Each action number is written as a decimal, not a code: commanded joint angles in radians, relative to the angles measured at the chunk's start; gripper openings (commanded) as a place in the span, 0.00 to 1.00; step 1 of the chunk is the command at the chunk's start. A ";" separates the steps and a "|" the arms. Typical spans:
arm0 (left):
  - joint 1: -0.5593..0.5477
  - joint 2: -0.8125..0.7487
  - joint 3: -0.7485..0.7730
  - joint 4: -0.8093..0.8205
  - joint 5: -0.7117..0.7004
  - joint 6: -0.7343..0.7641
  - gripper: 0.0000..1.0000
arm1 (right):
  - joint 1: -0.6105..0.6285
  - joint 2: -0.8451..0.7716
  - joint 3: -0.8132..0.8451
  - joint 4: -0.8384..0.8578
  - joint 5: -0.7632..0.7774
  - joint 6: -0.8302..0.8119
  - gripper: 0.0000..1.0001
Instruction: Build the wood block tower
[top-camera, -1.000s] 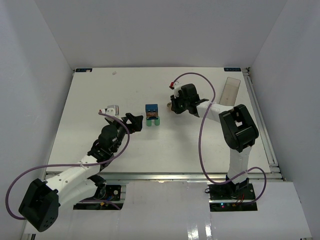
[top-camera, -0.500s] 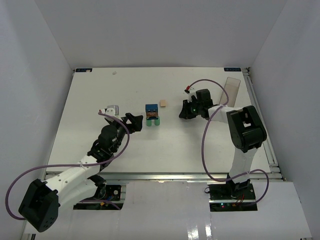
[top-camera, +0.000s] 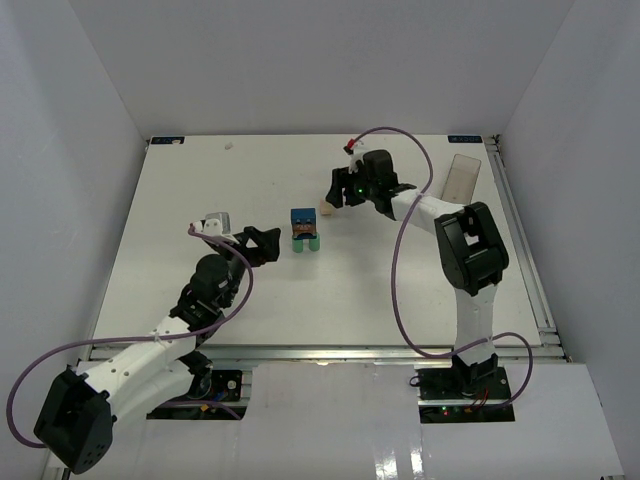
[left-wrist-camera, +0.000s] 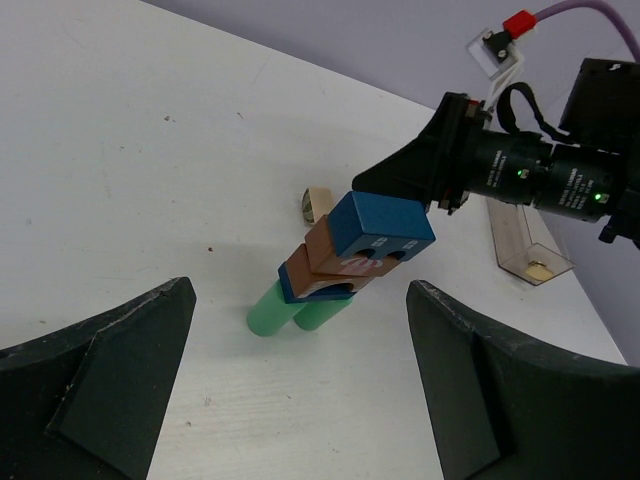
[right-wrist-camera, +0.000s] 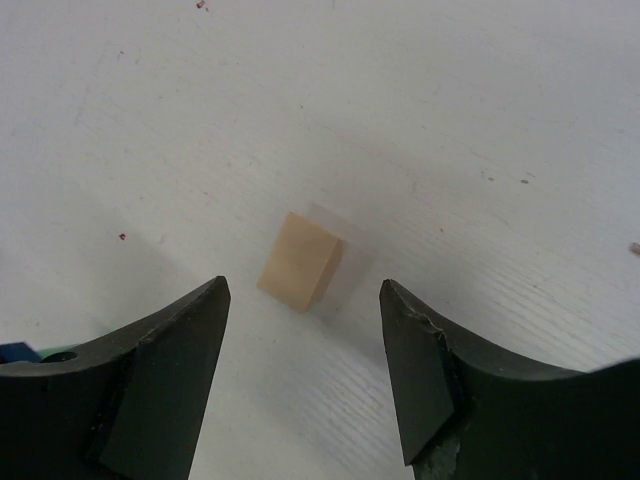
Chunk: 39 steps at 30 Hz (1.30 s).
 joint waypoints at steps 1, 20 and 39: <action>-0.003 -0.023 -0.011 0.002 -0.027 0.013 0.98 | 0.038 0.063 0.068 -0.008 0.071 0.001 0.70; -0.004 -0.033 -0.013 0.002 -0.022 0.013 0.98 | 0.104 0.175 0.185 -0.091 0.222 -0.031 0.69; -0.005 -0.064 -0.027 0.055 0.130 0.050 0.96 | 0.086 0.067 0.025 -0.066 0.233 -0.069 0.13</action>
